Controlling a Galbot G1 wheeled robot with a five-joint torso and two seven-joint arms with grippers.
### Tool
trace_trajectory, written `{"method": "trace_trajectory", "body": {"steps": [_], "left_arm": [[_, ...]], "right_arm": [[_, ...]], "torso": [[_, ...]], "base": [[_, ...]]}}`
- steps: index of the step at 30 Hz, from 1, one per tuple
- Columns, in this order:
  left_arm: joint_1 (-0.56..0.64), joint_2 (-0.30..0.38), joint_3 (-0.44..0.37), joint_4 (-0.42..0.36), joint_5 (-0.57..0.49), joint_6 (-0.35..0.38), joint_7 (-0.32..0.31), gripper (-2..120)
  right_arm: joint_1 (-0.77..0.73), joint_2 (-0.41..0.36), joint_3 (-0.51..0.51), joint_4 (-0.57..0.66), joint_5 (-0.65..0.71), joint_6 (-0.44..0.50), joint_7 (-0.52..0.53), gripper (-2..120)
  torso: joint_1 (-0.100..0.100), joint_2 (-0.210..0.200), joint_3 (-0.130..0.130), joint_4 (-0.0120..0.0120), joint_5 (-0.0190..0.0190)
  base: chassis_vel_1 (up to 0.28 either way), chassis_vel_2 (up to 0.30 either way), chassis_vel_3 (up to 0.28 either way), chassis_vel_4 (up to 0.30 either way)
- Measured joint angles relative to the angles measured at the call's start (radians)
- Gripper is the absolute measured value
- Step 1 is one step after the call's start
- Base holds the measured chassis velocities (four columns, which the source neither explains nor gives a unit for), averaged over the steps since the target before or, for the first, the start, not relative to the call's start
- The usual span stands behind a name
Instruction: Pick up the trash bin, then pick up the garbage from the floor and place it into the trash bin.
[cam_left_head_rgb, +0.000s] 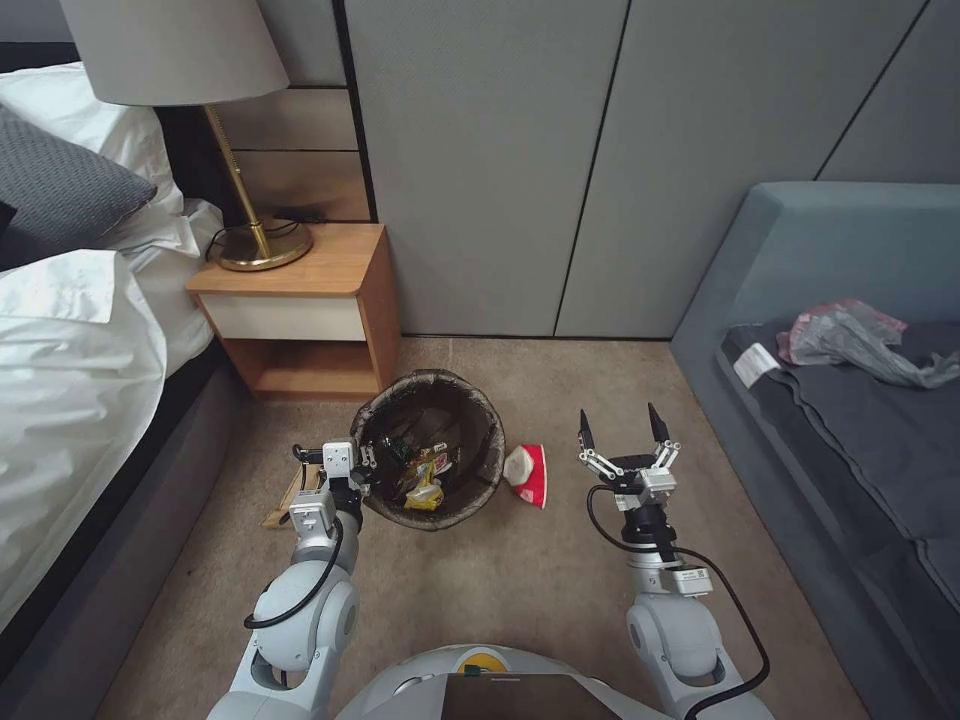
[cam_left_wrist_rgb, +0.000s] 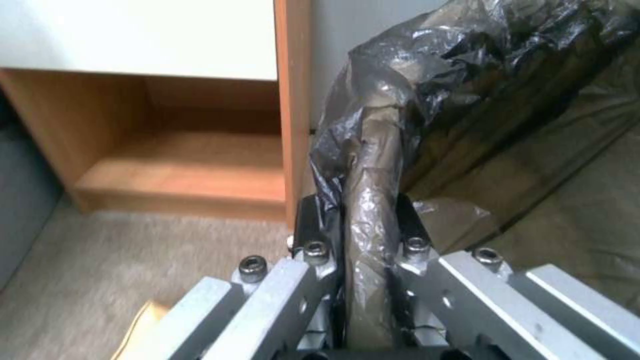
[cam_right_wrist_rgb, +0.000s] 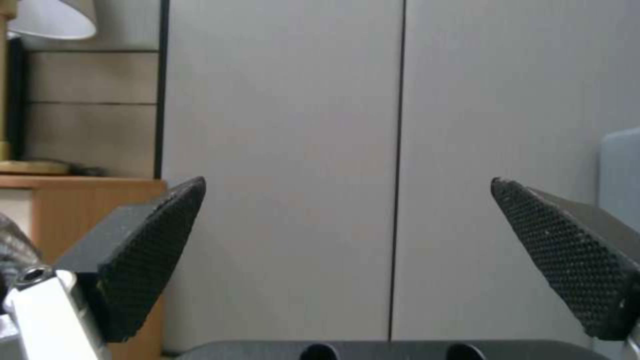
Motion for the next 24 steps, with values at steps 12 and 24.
{"method": "trace_trajectory", "body": {"steps": [12, 24], "left_arm": [[0.016, -0.004, 0.003, -0.002, 0.007, -0.003, -0.001, 3], [0.038, -0.002, 0.011, -0.02, 0.016, -0.007, -0.001, 3]], "right_arm": [[0.042, -0.001, -0.012, -0.041, -0.09, 0.068, 0.016, 100], [0.048, -0.083, -0.082, 0.051, 0.055, -0.335, 0.101, 100]], "torso": [[0.0, 0.0, 0.0, -0.0002, 0.0003], [0.0, 0.0, 0.0, 0.0001, 0.0003]], "base": [[-0.15, 0.126, 0.134, -0.138], [0.013, -0.009, -0.012, 0.009]]}}
